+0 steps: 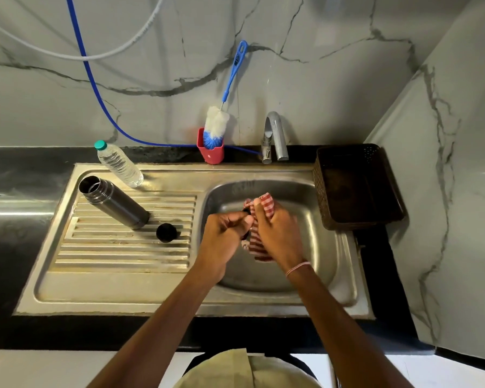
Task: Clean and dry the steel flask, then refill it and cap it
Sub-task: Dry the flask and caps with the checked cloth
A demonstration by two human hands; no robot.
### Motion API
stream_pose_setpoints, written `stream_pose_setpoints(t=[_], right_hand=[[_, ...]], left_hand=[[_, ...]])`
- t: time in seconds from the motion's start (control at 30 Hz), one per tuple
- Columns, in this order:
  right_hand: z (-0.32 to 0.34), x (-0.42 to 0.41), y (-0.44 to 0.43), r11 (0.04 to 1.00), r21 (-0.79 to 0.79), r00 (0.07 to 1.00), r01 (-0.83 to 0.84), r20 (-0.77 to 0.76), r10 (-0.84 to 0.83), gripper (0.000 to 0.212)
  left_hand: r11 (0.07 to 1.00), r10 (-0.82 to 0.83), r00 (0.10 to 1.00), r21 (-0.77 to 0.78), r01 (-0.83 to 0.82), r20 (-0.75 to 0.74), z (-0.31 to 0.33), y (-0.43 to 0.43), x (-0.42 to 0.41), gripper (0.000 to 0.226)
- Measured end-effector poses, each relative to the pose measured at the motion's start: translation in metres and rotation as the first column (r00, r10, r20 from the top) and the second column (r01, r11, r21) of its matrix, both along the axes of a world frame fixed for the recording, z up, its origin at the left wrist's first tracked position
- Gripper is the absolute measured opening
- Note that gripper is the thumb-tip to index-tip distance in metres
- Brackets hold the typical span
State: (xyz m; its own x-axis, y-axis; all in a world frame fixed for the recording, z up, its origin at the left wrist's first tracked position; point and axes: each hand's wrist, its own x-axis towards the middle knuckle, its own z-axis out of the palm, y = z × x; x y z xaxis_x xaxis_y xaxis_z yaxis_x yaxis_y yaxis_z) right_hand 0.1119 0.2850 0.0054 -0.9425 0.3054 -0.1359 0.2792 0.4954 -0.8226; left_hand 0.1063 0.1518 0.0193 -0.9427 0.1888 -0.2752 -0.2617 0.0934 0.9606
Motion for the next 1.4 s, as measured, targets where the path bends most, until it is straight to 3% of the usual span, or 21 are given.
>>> stream_pose_setpoints(t=[0.1,0.2,0.3,0.4,0.43,0.5,0.6,0.67,0.73,0.83,0.93,1.0,1.1,1.17,1.23,1.27,1.33,1.4], right_hand=[[-0.017,0.014,-0.009,0.993,0.103,0.964,-0.054,-0.255,0.079,0.034],[-0.03,0.017,-0.01,0.995,0.068,0.963,-0.068,-0.256,0.083,0.034],[-0.009,0.009,-0.005,0.979,-0.204,0.999,0.019,-0.042,-0.028,0.035],[0.012,0.0,0.015,0.745,-0.639,0.944,0.192,0.327,0.036,0.032],[0.015,-0.001,0.02,0.67,-0.707,0.927,0.226,0.367,0.075,0.032],[0.014,-0.002,0.025,0.608,-0.749,0.917,0.264,0.391,0.083,0.033],[0.002,-0.006,0.015,0.736,-0.622,0.939,0.268,0.34,-0.055,0.034],[-0.004,-0.006,0.004,0.906,-0.382,0.981,0.184,0.131,-0.144,0.034],[-0.012,-0.003,-0.004,0.991,-0.103,0.986,0.091,-0.129,-0.104,0.031],[-0.028,0.002,-0.013,0.987,0.149,0.928,-0.06,-0.355,0.11,0.032],[-0.054,0.007,-0.013,0.896,0.428,0.868,-0.12,-0.392,0.304,0.042],[-0.059,0.009,-0.012,0.885,0.448,0.861,-0.127,-0.393,0.323,0.042],[-0.025,0.0,-0.015,0.975,0.189,0.93,-0.115,-0.325,0.173,0.037],[0.002,-0.018,-0.011,0.998,-0.012,0.997,-0.064,-0.047,0.064,0.041],[0.02,-0.037,0.003,0.944,-0.327,0.961,0.033,0.27,0.06,0.041],[0.025,-0.043,0.011,0.852,-0.514,0.92,0.101,0.375,0.117,0.04],[0.029,-0.046,0.018,0.558,-0.788,0.883,0.261,0.428,0.191,0.038],[0.019,-0.046,0.013,0.321,-0.877,0.894,0.358,0.421,0.153,0.044]], left_hand=[[0.981,0.157,0.955,0.071,-0.18,0.251,0.006,0.007,-0.006,0.022],[0.99,0.131,0.964,0.019,-0.139,0.231,0.005,0.005,-0.005,0.023],[0.999,-0.025,1.0,-0.042,0.025,-0.003,-0.002,-0.008,-0.002,0.023],[0.964,-0.247,0.926,-0.175,0.202,-0.287,-0.018,-0.024,-0.007,0.021],[0.944,-0.299,0.891,-0.24,0.225,-0.342,-0.022,-0.026,-0.008,0.024],[0.915,-0.356,0.855,-0.325,0.238,-0.377,-0.026,-0.029,-0.012,0.029],[0.905,-0.389,0.873,-0.3,0.302,-0.293,-0.018,-0.023,-0.017,0.032],[0.963,-0.224,0.957,-0.195,0.188,-0.184,-0.008,-0.01,-0.017,0.066],[0.991,-0.027,0.998,-0.134,0.02,-0.05,-0.001,0.003,-0.013,0.059],[0.984,0.177,0.968,-0.026,-0.175,0.179,0.01,0.014,-0.015,0.036],[0.961,0.251,0.914,0.032,-0.275,0.32,0.014,0.011,-0.02,0.032],[0.97,0.226,0.922,0.019,-0.244,0.315,0.013,0.01,-0.017,0.031],[0.989,0.146,0.97,-0.028,-0.143,0.195,0.011,0.004,-0.013,0.033],[0.998,0.065,0.993,-0.013,-0.064,0.099,0.009,-0.005,-0.015,0.034],[0.999,0.009,0.999,0.051,-0.011,0.036,0.007,-0.011,-0.017,0.03],[0.995,0.003,1.0,0.097,-0.004,0.01,0.005,-0.012,-0.017,0.028],[0.985,0.036,0.998,0.168,-0.028,-0.042,0.0,-0.009,-0.017,0.025],[0.975,0.095,0.991,0.211,-0.075,-0.089,-0.005,-0.001,-0.016,0.027]])
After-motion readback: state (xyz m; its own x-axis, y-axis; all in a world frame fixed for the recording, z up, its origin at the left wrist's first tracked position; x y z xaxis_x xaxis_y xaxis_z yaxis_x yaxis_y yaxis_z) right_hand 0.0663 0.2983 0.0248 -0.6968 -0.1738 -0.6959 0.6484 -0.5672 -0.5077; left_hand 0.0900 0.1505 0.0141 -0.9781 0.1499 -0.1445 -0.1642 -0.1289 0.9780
